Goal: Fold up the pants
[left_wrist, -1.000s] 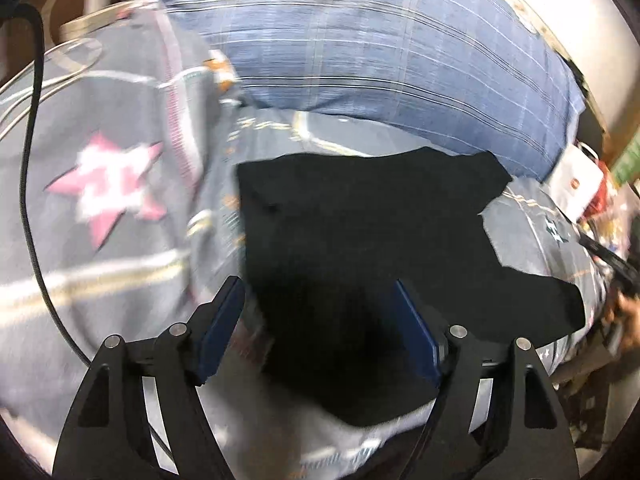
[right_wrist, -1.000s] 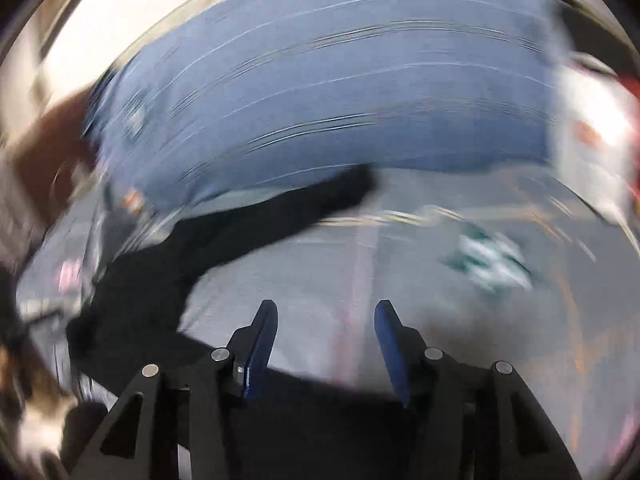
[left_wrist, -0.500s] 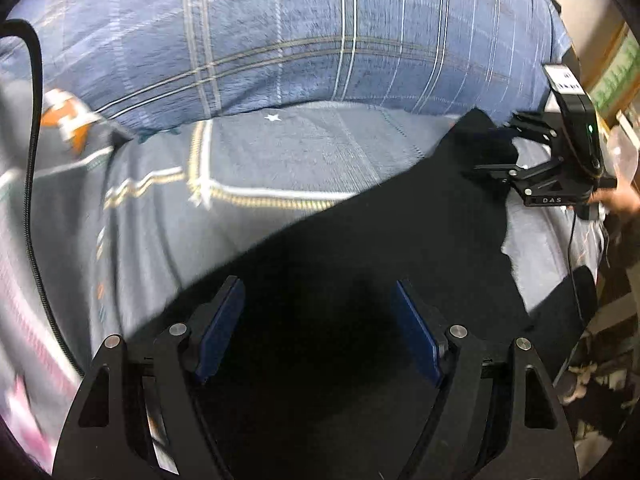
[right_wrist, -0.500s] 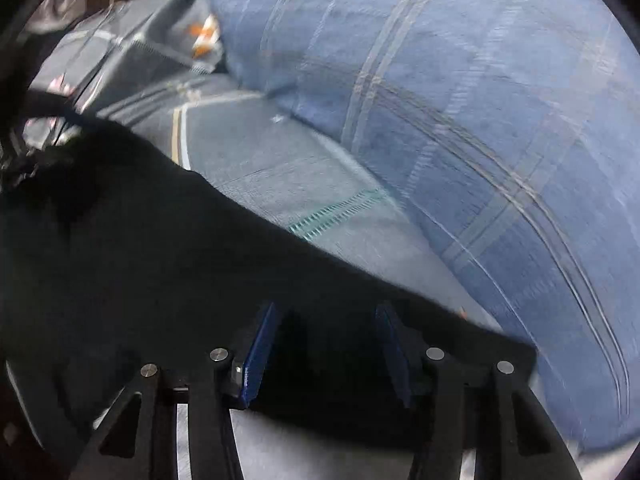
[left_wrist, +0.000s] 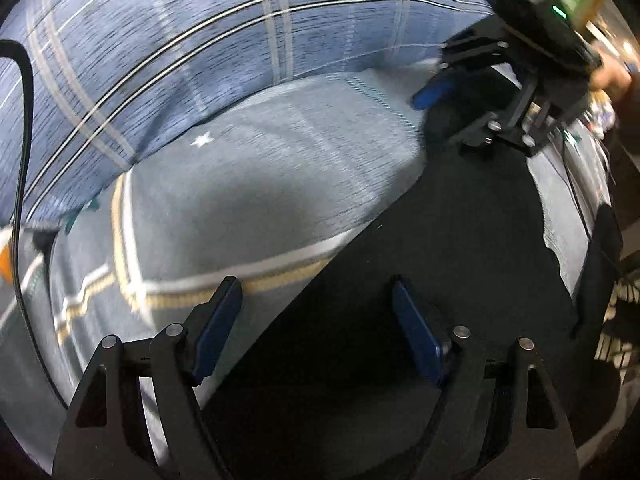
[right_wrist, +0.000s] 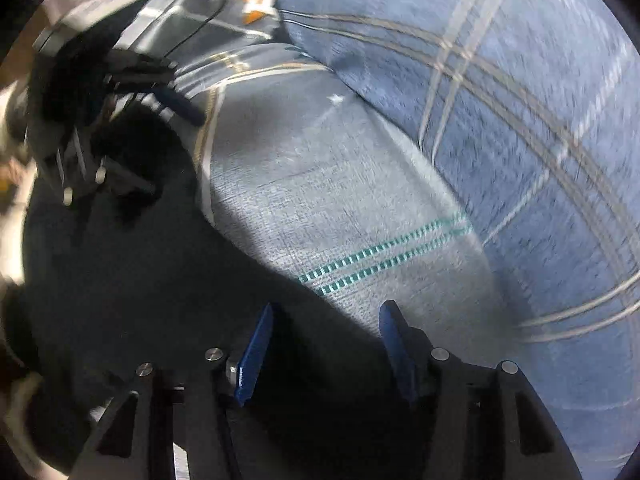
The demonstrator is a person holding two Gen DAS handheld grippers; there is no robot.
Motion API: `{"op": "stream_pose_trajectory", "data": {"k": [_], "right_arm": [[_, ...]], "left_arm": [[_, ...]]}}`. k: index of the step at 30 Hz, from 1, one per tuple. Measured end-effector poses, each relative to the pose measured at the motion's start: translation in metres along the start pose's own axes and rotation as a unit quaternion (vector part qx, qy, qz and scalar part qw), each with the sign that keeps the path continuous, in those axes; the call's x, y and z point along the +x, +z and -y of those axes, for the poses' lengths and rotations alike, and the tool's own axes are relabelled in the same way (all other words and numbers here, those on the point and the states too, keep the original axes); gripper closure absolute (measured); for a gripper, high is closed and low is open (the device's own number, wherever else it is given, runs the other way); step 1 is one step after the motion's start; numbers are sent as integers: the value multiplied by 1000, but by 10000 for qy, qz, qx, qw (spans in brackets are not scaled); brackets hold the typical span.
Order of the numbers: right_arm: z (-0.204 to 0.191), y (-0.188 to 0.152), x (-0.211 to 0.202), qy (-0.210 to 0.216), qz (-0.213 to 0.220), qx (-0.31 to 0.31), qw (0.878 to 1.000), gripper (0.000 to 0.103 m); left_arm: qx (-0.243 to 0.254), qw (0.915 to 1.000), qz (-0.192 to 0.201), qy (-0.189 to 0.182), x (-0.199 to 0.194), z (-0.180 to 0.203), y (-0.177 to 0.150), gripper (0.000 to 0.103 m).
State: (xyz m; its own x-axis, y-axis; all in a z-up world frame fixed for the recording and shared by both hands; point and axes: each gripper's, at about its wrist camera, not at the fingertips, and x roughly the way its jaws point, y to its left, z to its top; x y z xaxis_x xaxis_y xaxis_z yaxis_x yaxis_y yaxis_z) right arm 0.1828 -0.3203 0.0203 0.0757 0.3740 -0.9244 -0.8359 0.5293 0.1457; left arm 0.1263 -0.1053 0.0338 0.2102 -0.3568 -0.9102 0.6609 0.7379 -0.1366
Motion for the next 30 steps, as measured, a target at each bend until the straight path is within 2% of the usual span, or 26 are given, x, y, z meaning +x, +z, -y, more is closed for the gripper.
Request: {"op": "stream_pose_trajectory", "data": {"k": [2,4,7,9,10,12,14,16,19,22,25,27,28,30], "right_arm": [[-2,-1,0,39,69,122,9999,51],[-11,-4,-3,-45,165,71,9998,61],[-34,-9,-7,-539,305,40,9981,70],[-50,-14,-10,-970,311,-21,9948,77],[-55,-15,-11,-1121,295,-69,9932,80],[-73,-19,-13,-1510,237,-242,9880,95],[-86,-35,-22,-1844,230,-243,9823,97],[-95,-51,-39,-2003,417,-68,9788,98],[-125,-92,-86,-2122,1002,275,9717,98],[-165,-132,-116,-2178,1472,611,9629,101],[-212,-178,-126,-1966,1938,1152,9542,101],[-237,-207,-108,-1772,1923,1485,9537,101],[-245,-214,-97,-1865,1781,1533,9539,101],[-249,-225,-85,-2011,1639,1811,9486,101]], "left_arm": [[208,9997,84,-70,1,9,2,30],[364,9990,177,-207,-1,17,4,58],[470,9984,193,-243,-4,28,6,78],[548,9981,251,-154,-8,37,4,86],[538,9981,278,-132,-11,39,2,88],[458,9980,411,-133,-16,48,-2,89],[381,9975,570,-170,-29,56,-12,91],[334,9960,768,-303,-49,68,-22,91],[527,9919,1073,-435,-86,93,-52,91],[577,9879,1237,-738,-116,126,-90,91],[500,9851,1229,-1093,-120,158,-120,91],[539,9857,1151,-1110,-116,176,-141,91],[533,9867,1139,-1035,-115,179,-144,91],[200,9894,1005,-1025,-111,176,-149,91]]}}
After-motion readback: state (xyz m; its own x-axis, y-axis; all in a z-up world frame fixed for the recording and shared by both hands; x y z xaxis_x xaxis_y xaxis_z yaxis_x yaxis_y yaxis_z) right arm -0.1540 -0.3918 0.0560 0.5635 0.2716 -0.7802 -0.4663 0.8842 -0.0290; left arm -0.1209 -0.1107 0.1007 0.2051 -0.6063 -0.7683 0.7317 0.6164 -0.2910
